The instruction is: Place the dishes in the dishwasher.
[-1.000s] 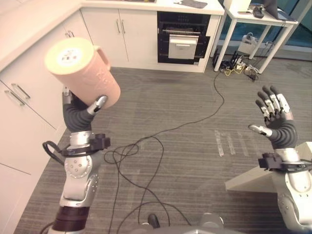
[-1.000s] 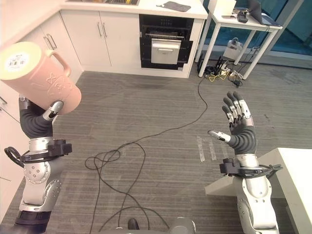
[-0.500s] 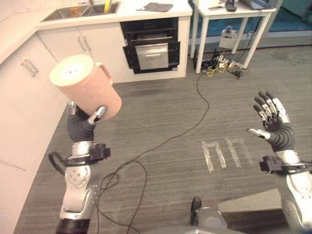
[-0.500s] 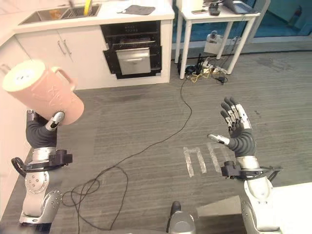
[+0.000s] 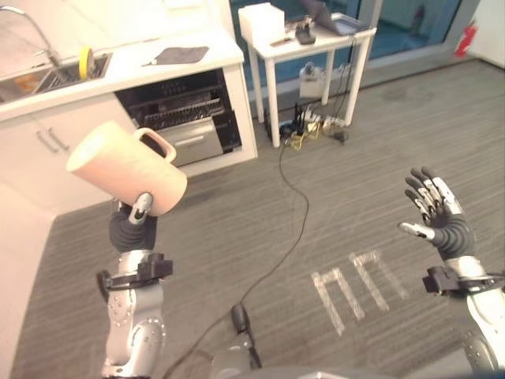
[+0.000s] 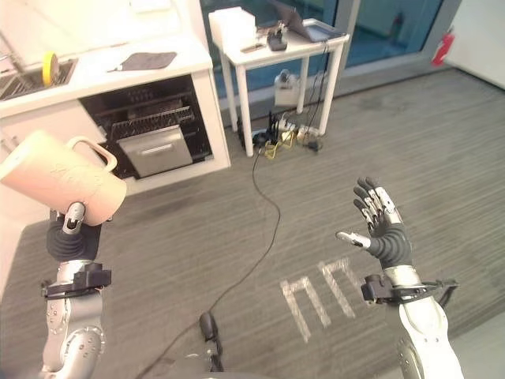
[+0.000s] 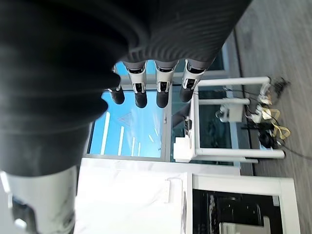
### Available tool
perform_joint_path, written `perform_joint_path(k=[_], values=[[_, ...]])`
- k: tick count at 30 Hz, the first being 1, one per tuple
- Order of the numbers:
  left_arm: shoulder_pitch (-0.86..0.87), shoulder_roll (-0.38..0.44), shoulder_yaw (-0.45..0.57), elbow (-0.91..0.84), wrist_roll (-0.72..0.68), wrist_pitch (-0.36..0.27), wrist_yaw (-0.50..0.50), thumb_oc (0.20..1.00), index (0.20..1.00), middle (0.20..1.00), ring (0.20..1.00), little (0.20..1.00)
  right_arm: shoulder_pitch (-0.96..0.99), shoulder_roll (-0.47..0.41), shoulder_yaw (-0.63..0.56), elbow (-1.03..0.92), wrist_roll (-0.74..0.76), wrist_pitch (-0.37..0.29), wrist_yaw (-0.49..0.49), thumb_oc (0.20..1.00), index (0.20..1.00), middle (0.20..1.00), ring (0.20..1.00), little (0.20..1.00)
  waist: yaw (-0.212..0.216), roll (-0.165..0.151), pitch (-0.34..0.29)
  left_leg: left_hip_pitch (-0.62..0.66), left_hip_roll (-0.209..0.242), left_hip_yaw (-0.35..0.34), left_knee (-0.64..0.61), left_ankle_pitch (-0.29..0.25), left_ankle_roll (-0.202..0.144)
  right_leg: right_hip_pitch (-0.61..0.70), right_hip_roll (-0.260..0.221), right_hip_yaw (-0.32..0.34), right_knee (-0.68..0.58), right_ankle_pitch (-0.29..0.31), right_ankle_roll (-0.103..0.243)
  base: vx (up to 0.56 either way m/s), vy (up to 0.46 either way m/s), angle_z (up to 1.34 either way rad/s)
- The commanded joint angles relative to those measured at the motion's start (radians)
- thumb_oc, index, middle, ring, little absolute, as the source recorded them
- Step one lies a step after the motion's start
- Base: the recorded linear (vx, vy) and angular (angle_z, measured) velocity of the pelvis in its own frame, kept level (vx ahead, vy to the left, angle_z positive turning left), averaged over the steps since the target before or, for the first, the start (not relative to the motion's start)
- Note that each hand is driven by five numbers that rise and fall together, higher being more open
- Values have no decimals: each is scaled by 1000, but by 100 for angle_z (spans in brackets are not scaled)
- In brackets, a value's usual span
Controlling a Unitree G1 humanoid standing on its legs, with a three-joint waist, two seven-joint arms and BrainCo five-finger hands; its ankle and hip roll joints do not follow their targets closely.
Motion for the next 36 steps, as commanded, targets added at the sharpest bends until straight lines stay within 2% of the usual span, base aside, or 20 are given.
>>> perform_joint_path(k=[1, 2, 5, 7, 9, 12, 13, 14, 15, 18, 19, 20, 23, 25, 27, 29, 30, 33, 34, 36], values=[[-75, 104, 43, -87, 31, -64, 27, 200, 200, 200, 200, 200, -96, -12, -79, -51, 44, -55, 22, 1000, 1000, 1000, 1000, 1000, 31, 28, -12, 190, 80, -77, -101, 28, -132, -158, -46, -28, -35, 134, 57, 313, 644, -8], [-106, 106, 53, -84, 62, -48, 30, 200, 200, 200, 200, 200, -106, 8, -77, -49, 19, -57, 12, 1000, 1000, 1000, 1000, 1000, 42, 17, -18, 200, 41, -111, -101, 2, -107, -186, -84, -39, 36, 163, 78, 267, 569, 33], [-114, 98, 56, -100, 103, -10, 33, 200, 200, 200, 200, 200, -103, 38, -74, -65, -12, -37, -10, 1000, 1000, 1000, 1000, 1000, 60, 4, -32, 208, -8, -154, -101, -28, -74, -232, -123, -37, 173, 218, 81, 195, 383, 65], [-116, 95, 53, -107, 129, 1, 37, 200, 200, 200, 200, 200, -98, 53, -76, -73, -18, -24, 3, 1000, 1000, 1000, 1000, 1000, 66, 2, -34, 218, -26, -172, -101, -40, -57, -277, -135, -35, 271, 247, 80, 185, 304, 66], [-110, 91, 53, -112, 104, 8, 5, 200, 200, 200, 200, 200, -90, 67, -69, -76, -41, -20, 28, 1000, 1000, 1000, 1000, 1000, 72, 11, -30, 241, -36, -194, -101, -56, -43, -355, -124, -40, 406, 264, 70, 184, 204, 46], [-114, 92, 64, -136, 98, 30, -1, 200, 200, 200, 200, 200, -126, 60, -49, -69, -50, -5, 32, 1000, 1000, 1000, 1000, 1000, 96, 4, -24, 255, -25, -192, -101, -63, -62, -375, -125, -123, 297, 242, 54, 190, -64, 27], [-119, 106, 63, -150, 98, 44, -3, 200, 200, 200, 200, 200, -134, 58, -36, -74, -37, -9, 23, 1000, 1000, 1000, 1000, 1000, 98, -8, -13, 267, -13, -178, -101, -72, -77, -391, -118, -160, 157, 252, 62, 212, -216, 8], [-118, 110, 61, -150, 92, 47, -8, 200, 200, 200, 200, 200, -130, 57, -36, -74, -35, -16, 22, 1000, 1000, 1000, 1000, 1000, 90, -12, -7, 274, -10, -177, -101, -80, -80, -400, -108, -155, 88, 265, 65, 420, -411, 7], [-126, 117, 37, -143, 94, 46, -23, 200, 200, 200, 200, 200, -125, 65, -29, -78, -52, -22, 22, 1000, 1000, 1000, 1000, 1000, 53, -24, 9, 298, -16, -194, -101, -116, -78, -448, -106, -83, -24, 355, 85, 405, -376, 26], [-130, 130, 19, -135, 116, 38, -26, 200, 200, 200, 200, 200, -121, 72, -22, -82, -54, -30, 20, 1000, 1000, 1000, 1000, 1000, 33, -23, 21, 335, -12, -238, -101, -149, -69, -491, -109, -23, -28, 389, 89, 408, -439, 88], [-116, 137, 16, -132, 111, 46, -21, 200, 200, 200, 200, 200, -116, 56, -26, -77, -27, -38, 27, 1000, 1000, 1000, 1000, 1000, 32, -17, 8, 359, 5, -249, -101, -156, -68, -453, -90, -25, -27, 348, 84, 371, -493, 101], [-115, 138, 15, -133, 110, 48, -16, 200, 200, 200, 200, 200, -116, 54, -25, -77, -24, -37, 29, 1000, 1000, 1000, 1000, 1000, 32, -17, 7, 362, 7, -248, -101, -156, -68, -449, -89, -30, -28, 345, 83, 370, -499, 88], [-86, 130, 22, -145, 73, 71, -14, 200, 200, 200, 200, 200, -138, 38, -10, -88, -33, 7, 19, 1000, 1000, 1000, 1000, 1000, 30, -4, -12, 404, 58, -223, -101, -148, -99, -412, -58, -52, -36, 299, 63, 245, -313, 55], [-51, 112, 28, -148, -31, 109, -69, 200, 200, 200, 200, 200, -139, 38, 1, -77, -34, 36, 39, 1000, 1000, 1000, 1000, 1000, 29, 10, -20, 424, 88, -215, -80, -119, -128, -388, -21, -40, -41, 276, 32, 300, -453, 7], [-13, 106, 32, -152, -88, 124, -89, 200, 200, 200, 200, 200, -114, 12, -10, -73, -44, 50, 53, 1000, 1000, 1000, 1000, 1000, 32, 18, -12, 362, 113, -223, 54, -50, -155, -357, 8, -32, -46, 253, 5, 194, -399, -8], [13, 94, 29, -143, -73, 124, -129, 200, 200, 200, 200, 200, -113, -5, -20, -59, -31, 39, 68, 1000, 1000, 1000, 1000, 1000, 41, 13, 5, 283, 114, -238, 190, -44, -157, -336, 11, -36, -47, 239, -18, 133, -293, -11], [17, 95, 28, -141, -62, 122, -134, 200, 200, 200, 200, 200, -116, -9, -23, -57, -28, 42, 65, 1000, 1000, 1000, 1000, 1000, 42, 13, 9, 264, 113, -231, 206, -46, -156, -330, 10, -41, -49, 236, -20, 143, -151, -13], [11, 101, 31, -122, -70, 123, -154, 200, 200, 200, 200, 200, -139, -10, -13, -32, -44, 49, 31, 1000, 1000, 1000, 1000, 1000, 42, 35, 13, 264, 87, -163, 37, -58, -150, -314, 5, -57, -51, 213, -3, 177, 121, 11], [9, 105, 32, -118, -65, 120, -158, 200, 200, 200, 200, 200, -126, -2, -12, -32, -53, 42, 32, 1000, 1000, 1000, 1000, 1000, 39, 47, 13, 269, 79, -132, -59, -29, -152, -301, 5, -64, -51, 203, 5, 176, 207, 25], [-4, 108, 24, -106, -44, 111, -162, 200, 200, 200, 200, 200, -99, 5, -18, -36, -63, 25, 52, 1000, 1000, 1000, 1000, 1000, 38, 57, 13, 231, 73, -114, -101, 10, -158, -277, 10, -74, -51, 183, 9, 201, 227, 47]])
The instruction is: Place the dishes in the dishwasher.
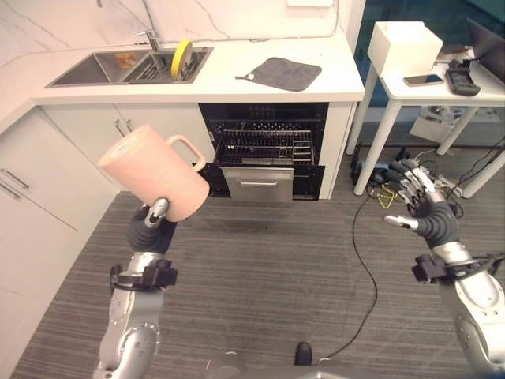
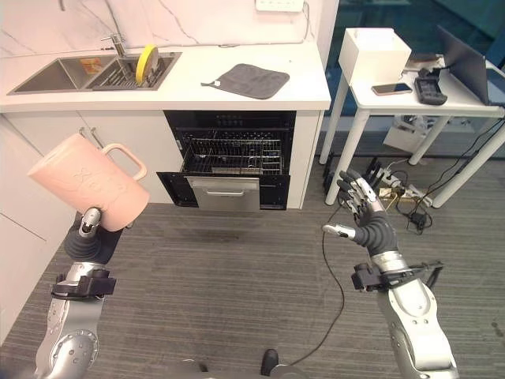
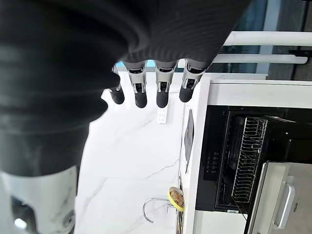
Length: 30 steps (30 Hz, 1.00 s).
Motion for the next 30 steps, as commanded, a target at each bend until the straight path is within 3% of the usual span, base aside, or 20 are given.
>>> perform_joint_path(k=[1, 8, 12, 14, 16, 17, 20, 24, 30], values=[[-72, 24, 27, -23, 37, -62, -29, 200, 200, 200, 200, 200, -8, -23, -42, -71, -21, -75, 15, 1000, 1000, 1000, 1000, 1000, 15, 22, 3, 36, 24, -31, -35, 148, -14, 51, -112, 60, 0, -1, 120, 222, 274, 37], [-126, 24, 17, 2, 50, -48, -10, 200, 200, 200, 200, 200, -15, -21, -61, -74, 20, -47, 57, 1000, 1000, 1000, 1000, 1000, 36, -12, -23, 58, -13, -54, -35, 101, 29, 87, -164, 32, 38, -14, 160, 190, 365, -28], [-134, 23, 9, 11, 49, -33, -33, 200, 200, 200, 200, 200, 2, -7, -70, -67, 17, -52, 65, 1000, 1000, 1000, 1000, 1000, 49, -42, -18, 56, -32, -69, -35, 88, 61, 29, -199, 29, 221, 25, 189, 101, 220, 12], [-133, 33, 9, 12, 58, -37, -47, 200, 200, 200, 200, 200, 6, 6, -63, -71, 18, -67, 74, 1000, 1000, 1000, 1000, 1000, 46, -43, 1, 53, -24, -90, -35, 87, 74, -48, -196, 70, 354, 51, 193, 18, 22, 24], [-153, 48, 11, 20, 67, -41, -48, 200, 200, 200, 200, 200, -7, 15, -46, -62, 7, -83, 64, 1000, 1000, 1000, 1000, 1000, 45, -50, 19, 41, -6, -113, -35, 90, 58, -87, -186, 84, 287, 36, 180, -23, -289, 34], [-180, 73, 9, 9, 73, -52, -7, 200, 200, 200, 200, 200, -44, 12, -22, -61, 22, -89, 56, 1000, 1000, 1000, 1000, 1000, 50, -69, 38, 39, 27, -104, -35, 86, 29, -91, -201, 45, 120, 81, 184, -74, -475, 46], [-182, 64, 5, -1, 95, -59, 21, 200, 200, 200, 200, 200, -91, 2, 12, -62, 49, -77, 68, 1000, 1000, 1000, 1000, 1000, 62, -67, 38, 46, 53, -75, -35, 96, 12, -43, -190, 8, 4, 86, 187, -26, -371, 39], [-142, 54, 3, -16, 106, -72, 52, 200, 200, 200, 200, 200, -116, -28, 30, -67, 60, -60, 52, 1000, 1000, 1000, 1000, 1000, 72, -41, 7, 72, 59, -57, -35, 95, 1, -8, -172, 9, 0, 51, 165, 88, -139, 15], [-92, 48, 21, -15, 109, -81, 55, 200, 200, 200, 200, 200, -68, -28, 15, -91, 42, -72, 38, 1000, 1000, 1000, 1000, 1000, 41, -5, -32, 118, 64, -66, -35, 85, -7, 26, -157, 33, 0, 22, 146, 60, -84, -34]])
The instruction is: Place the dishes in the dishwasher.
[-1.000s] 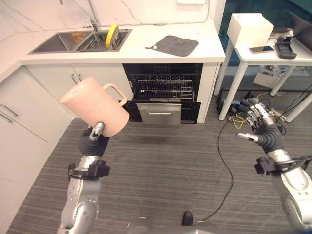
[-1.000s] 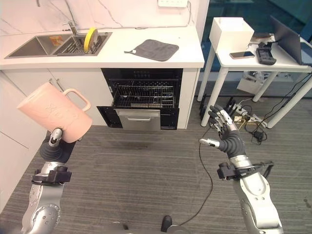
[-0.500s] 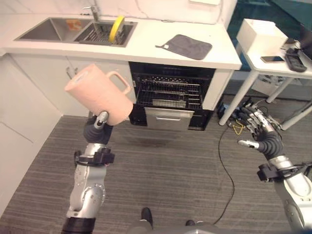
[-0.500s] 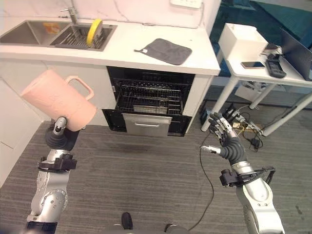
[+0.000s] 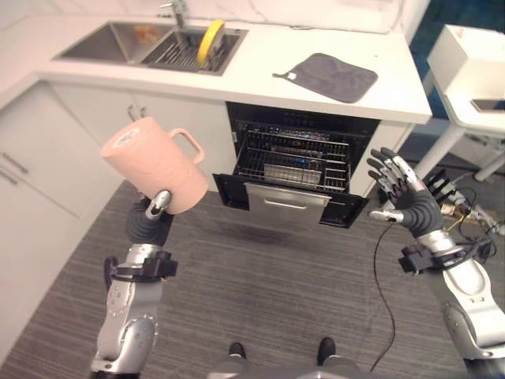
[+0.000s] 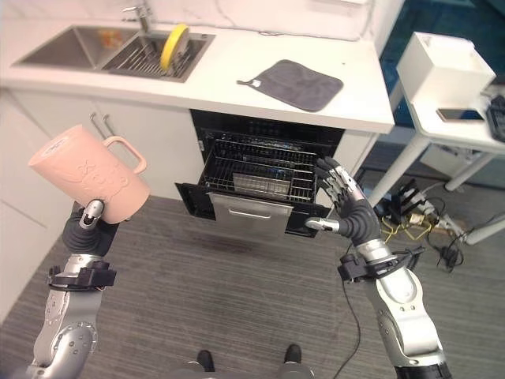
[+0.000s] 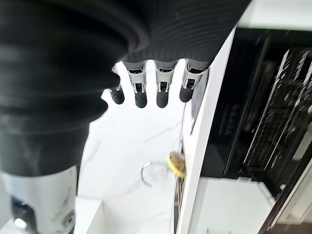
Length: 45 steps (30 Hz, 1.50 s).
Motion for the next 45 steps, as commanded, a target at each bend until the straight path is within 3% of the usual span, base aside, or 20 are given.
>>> perform_joint_path(k=[1, 7, 8, 10, 14, 18, 19, 21, 23, 25, 27, 28, 29, 31, 33, 36, 39, 40, 43, 45], values=[[-62, 30, 17, -20, 36, -71, -9, 200, 200, 200, 200, 200, -11, 7, -39, -51, 26, -61, -12, 1000, 1000, 1000, 1000, 1000, -14, -29, -63, -39, 77, -75, 0, 1, -51, 33, -38, -13, 1, -77, 26, 10, -26, -9], [-80, 27, 20, 7, 74, -67, 11, 200, 200, 200, 200, 200, -25, 19, -38, -41, -8, -80, 8, 1000, 1000, 1000, 1000, 1000, -32, -13, -84, -22, 76, -81, 0, -10, -54, 40, -33, -2, 1, -83, 23, 4, -5, 2], [-92, 10, 12, 38, 373, -159, 197, 200, 200, 200, 200, 200, -59, 44, -62, 39, -41, -110, -106, 1000, 1000, 1000, 1000, 1000, -51, -56, -57, -85, -20, -4, 129, -79, -9, -21, 18, 33, 1, -72, -16, 0, 0, 0], [-90, 11, 9, 51, 371, -178, 200, 200, 200, 200, 200, 200, -41, 69, -49, 32, -58, -154, -112, 1000, 1000, 1000, 1000, 1000, -59, -34, -75, -33, -27, -50, 2, -43, -1, -18, 46, 68, 1, -74, -15, 13, -37, -17], [-137, 27, -1, 80, 386, -163, 208, 200, 200, 200, 200, 200, -13, 79, -60, 43, -76, -174, -159, 1000, 1000, 1000, 1000, 1000, -87, -21, -104, -34, -6, -72, 0, -43, -18, -15, 73, 77, 1, -93, -26, 16, -77, -14], [-129, 21, 9, 84, 347, -155, 205, 200, 200, 200, 200, 200, -3, 67, -81, 33, -63, -162, -116, 1000, 1000, 1000, 1000, 1000, -86, -13, -106, -23, -8, -81, 7, -30, -28, -6, 87, 96, 1, -109, -46, 61, -66, 11], [-124, 16, 11, 86, 328, -149, 202, 200, 200, 200, 200, 200, -3, 63, -81, 28, -63, -158, -112, 1000, 1000, 1000, 1000, 1000, -85, -19, -101, -31, -12, -77, 53, -34, -31, -2, 85, 101, 1, -111, -52, 40, -178, -1], [-103, -1, 11, 78, 302, -145, 177, 200, 200, 200, 200, 200, 4, 44, -85, 15, -46, -158, -105, 1000, 1000, 1000, 1000, 1000, -75, -48, -73, -160, 7, -68, 368, 4, -51, 11, 79, 107, 1, -114, -86, -1, -222, 3], [-80, -16, 7, 67, 294, -145, 159, 200, 200, 200, 200, 200, 7, 40, -85, 24, -51, -159, -89, 1000, 1000, 1000, 1000, 1000, -62, -60, -41, -261, 34, -102, 532, 49, -63, 29, 86, 119, 1, -109, -105, 118, -65, 16], [-44, -12, 13, 56, 286, -144, 153, 200, 200, 200, 200, 200, -6, 35, -73, 30, -42, -140, -75, 1000, 1000, 1000, 1000, 1000, -59, -42, -31, -211, 107, -49, 252, 76, -58, 67, 91, 123, 1, -137, -79, 372, 323, 0], [-32, -2, 16, 57, 273, -150, 161, 200, 200, 200, 200, 200, 17, 29, -79, 16, -45, -149, -55, 1000, 1000, 1000, 1000, 1000, -62, -21, -38, -170, 151, -25, 31, 166, -86, 85, 85, 115, 1, -156, -61, 385, 437, -31], [-24, 3, 13, 74, 266, -172, 161, 200, 200, 200, 200, 200, 29, 14, -86, 14, -54, -162, -44, 1000, 1000, 1000, 1000, 1000, -53, -11, -39, -200, 179, -75, 0, 211, -106, 114, 78, 128, 1, -178, -54, 409, 484, -11], [-22, 1, 11, 85, 261, -183, 155, 200, 200, 200, 200, 200, 21, -4, -85, 21, -52, -164, -45, 1000, 1000, 1000, 1000, 1000, -50, -10, -40, -208, 183, -81, 0, 221, -109, 132, 73, 134, 1, -193, -50, 402, 483, -3], [-20, 2, 20, 81, 274, -175, 154, 200, 200, 200, 200, 200, 0, -39, -88, 20, -18, -140, -48, 1000, 1000, 1000, 1000, 1000, -42, -19, -53, -202, 181, -75, 0, 157, -106, 148, 35, 139, 1, -196, -32, 348, 437, -51], [-38, 14, 18, 78, 278, -156, 145, 200, 200, 200, 200, 200, 20, -43, -113, 6, 6, -128, -44, 1000, 1000, 1000, 1000, 1000, -43, -27, -65, -191, 156, -34, 8, 125, -92, 172, -21, 116, 1, -186, 13, 363, 499, -30], [-71, 32, 26, 57, 289, -117, 137, 200, 200, 200, 200, 200, 45, -14, -129, -37, 16, -111, -50, 1000, 1000, 1000, 1000, 1000, -29, -51, -76, -174, 90, -64, 0, 87, -56, 148, -101, 88, 54, -146, 79, 304, 467, -22], [-100, 43, 28, 47, 308, -92, 141, 200, 200, 200, 200, 200, 41, 10, -120, -53, -3, -91, -54, 1000, 1000, 1000, 1000, 1000, -23, -66, -77, -156, 45, -85, 0, 56, -25, 94, -147, 85, 135, -89, 95, 170, 337, 16], [-116, 54, 23, 42, 333, -80, 145, 200, 200, 200, 200, 200, 35, 23, -100, -57, -15, -85, -51, 1000, 1000, 1000, 1000, 1000, -16, -69, -76, -144, 13, -100, 0, 32, 4, 66, -162, 85, 204, -52, 95, 177, 380, 9], [-124, 70, 15, 33, 385, -49, 176, 200, 200, 200, 200, 200, 44, 40, -80, -63, -23, -101, -50, 1000, 1000, 1000, 1000, 1000, -11, -66, -67, -125, -21, -122, 0, 8, 39, -23, -151, 109, 372, -4, 86, 138, 245, 9], [-124, 73, 15, 31, 416, -47, 183, 200, 200, 200, 200, 200, 38, 48, -64, -57, -23, -107, -44, 1000, 1000, 1000, 1000, 1000, -10, -64, -59, -114, -24, -111, 0, -1, 41, -57, -141, 84, 370, -12, 74, 86, 35, 28]])
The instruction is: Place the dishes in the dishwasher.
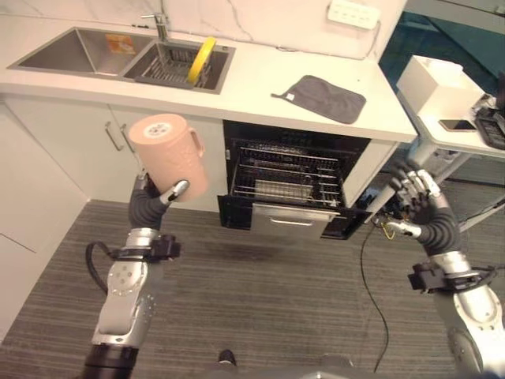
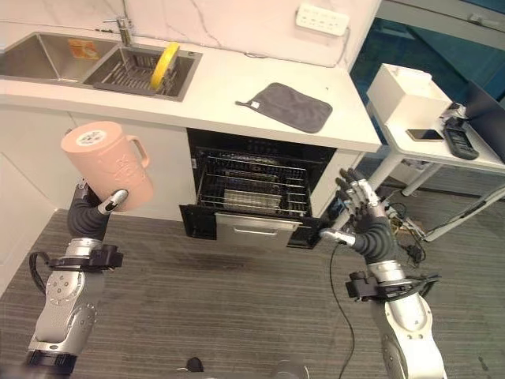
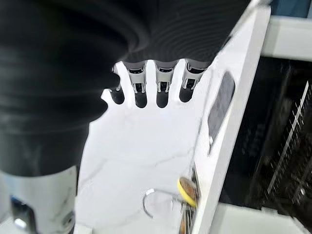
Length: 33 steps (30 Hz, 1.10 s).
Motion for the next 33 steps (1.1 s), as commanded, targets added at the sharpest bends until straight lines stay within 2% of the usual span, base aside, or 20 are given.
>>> perform_joint_path(k=[1, 3, 6, 9, 10, 11, 12, 14, 15, 17, 19, 20, 21, 23, 24, 26, 29, 31, 32, 33], values=[[-1, 6, 16, -108, 84, -28, 15, 200, 200, 200, 200, 200, -98, -58, -12, 25, -1, -55, 1, 1000, 1000, 1000, 1000, 1000, 6, 44, -9, -35, 83, -86, -53, 35, -81, 139, 86, -78, -119, -155, -2, 75, -108, 22], [-7, 24, 21, -107, 84, -17, 28, 200, 200, 200, 200, 200, -118, -72, -10, 33, 12, -55, -1, 1000, 1000, 1000, 1000, 1000, 7, 37, -1, -25, 95, -64, -53, 28, -99, 133, 91, -129, -277, -145, 6, 90, -211, -8], [5, 30, 24, -109, 78, -24, 27, 200, 200, 200, 200, 200, -125, -70, -6, 29, 24, -66, -4, 1000, 1000, 1000, 1000, 1000, 6, 34, 6, -9, 113, -37, -53, 18, -115, 127, 87, -174, -377, -88, 15, 74, -249, -27], [10, 28, 20, -112, 86, -31, 29, 200, 200, 200, 200, 200, -131, -61, 7, 27, 22, -72, -9, 1000, 1000, 1000, 1000, 1000, 3, 32, 11, 5, 120, -26, -53, 10, -120, 109, 82, -185, -393, -59, 19, 83, -302, -30], [20, 32, 18, -111, 105, -50, 32, 200, 200, 200, 200, 200, -131, -40, 31, 26, 16, -88, -11, 1000, 1000, 1000, 1000, 1000, -18, 42, 8, 43, 143, -20, -53, -9, -118, 89, 103, -166, -402, -72, 16, 205, -577, -30], [21, 32, 19, -108, 105, -49, 33, 200, 200, 200, 200, 200, -131, -41, 32, 28, 18, -89, -10, 1000, 1000, 1000, 1000, 1000, -19, 43, 7, 47, 148, -17, -53, -9, -119, 95, 109, -168, -404, -81, 12, 321, -779, -24], [27, 28, 15, -102, 107, -38, 61, 200, 200, 200, 200, 200, -140, -56, 32, 27, 66, -78, 7, 1000, 1000, 1000, 1000, 1000, -26, 53, -11, 61, 180, 0, -53, 5, -138, 126, 141, -171, -423, -122, -17, 192, -449, -19], [29, 13, 3, -97, 78, -31, 62, 200, 200, 200, 200, 200, -166, -59, 44, 21, 127, -60, 19, 1000, 1000, 1000, 1000, 1000, -30, 68, -20, 72, 212, 16, -50, 32, -163, 139, 174, -156, -425, -150, -48, 180, -494, 0], [26, -2, -16, -81, 73, -35, 55, 200, 200, 200, 200, 200, -180, -54, 62, 33, 68, -55, 2, 1000, 1000, 1000, 1000, 1000, -34, 78, -16, 56, 236, 28, 6, 61, -180, 150, 192, -137, -425, -164, -67, 122, -396, -9], [38, -15, -29, -86, 60, -36, 42, 200, 200, 200, 200, 200, -172, -70, 54, 39, 91, -41, -8, 1000, 1000, 1000, 1000, 1000, -44, 87, -12, 22, 251, 32, 98, 69, -189, 153, 206, -128, -425, -175, -86, 93, -272, -29], [54, -23, -28, -84, 41, -50, 25, 200, 200, 200, 200, 200, -160, -76, 48, 57, 82, -52, 11, 1000, 1000, 1000, 1000, 1000, -45, 94, -8, -10, 241, 12, 158, 70, -190, 157, 210, -122, -425, -182, -96, 88, -95, -26], [67, -28, -26, -86, 35, -53, 17, 200, 200, 200, 200, 200, -156, -82, 46, 63, 76, -51, 23, 1000, 1000, 1000, 1000, 1000, -44, 98, -5, -21, 225, 0, 148, 62, -185, 161, 209, -118, -425, -186, -95, 138, 91, -11], [84, -34, -25, -91, 37, -60, 18, 200, 200, 200, 200, 200, -152, -81, 47, 63, 67, -49, 36, 1000, 1000, 1000, 1000, 1000, -45, 106, -3, -16, 212, -7, 75, 59, -183, 165, 211, -107, -425, -192, -90, 158, 181, -18], [98, -35, -26, -92, 27, -76, 12, 200, 200, 200, 200, 200, -131, -80, 39, 54, 48, -51, 49, 1000, 1000, 1000, 1000, 1000, -52, 120, -7, -4, 237, 14, -38, 115, -199, 177, 211, -105, -425, -207, -81, 148, 292, -13], [94, -37, -37, -87, 18, -87, 12, 200, 200, 200, 200, 200, -122, -87, 36, 50, 37, -50, 48, 1000, 1000, 1000, 1000, 1000, -53, 124, -9, -29, 264, 6, -53, 138, -213, 187, 205, -106, -425, -218, -78, 113, 298, 3], [79, -46, -53, -67, 18, -112, 7, 200, 200, 200, 200, 200, -136, -106, 30, 66, 43, -46, 60, 1000, 1000, 1000, 1000, 1000, -51, 122, -14, -50, 279, -3, -53, 137, -224, 205, 181, -123, -425, -228, -70, 138, 430, 2], [59, -43, -57, -53, 51, -111, 16, 200, 200, 200, 200, 200, -158, -103, 21, 62, 78, -54, 60, 1000, 1000, 1000, 1000, 1000, -46, 118, -21, -36, 274, 4, -53, 118, -225, 214, 141, -141, -425, -222, -44, 131, 503, 7], [9, -36, -66, -28, 39, -78, 14, 200, 200, 200, 200, 200, -174, -80, 31, 48, 83, -42, 62, 1000, 1000, 1000, 1000, 1000, -36, 104, -18, -27, 233, -14, -53, 104, -206, 239, 86, -139, -421, -197, 3, 145, 554, 4], [-6, -35, -66, -30, 62, -66, 9, 200, 200, 200, 200, 200, -168, -71, 38, 35, 82, -46, 77, 1000, 1000, 1000, 1000, 1000, -26, 94, -12, -26, 205, -29, -52, 95, -188, 245, 65, -134, -389, -202, 14, 103, 359, 28], [-6, -35, -66, -30, 62, -66, 9, 200, 200, 200, 200, 200, -168, -71, 38, 35, 82, -46, 77, 1000, 1000, 1000, 1000, 1000, -26, 94, -12, -26, 205, -29, -52, 95, -188, 245, 65, -134, -389, -202, 14, 148, 449, 53]])
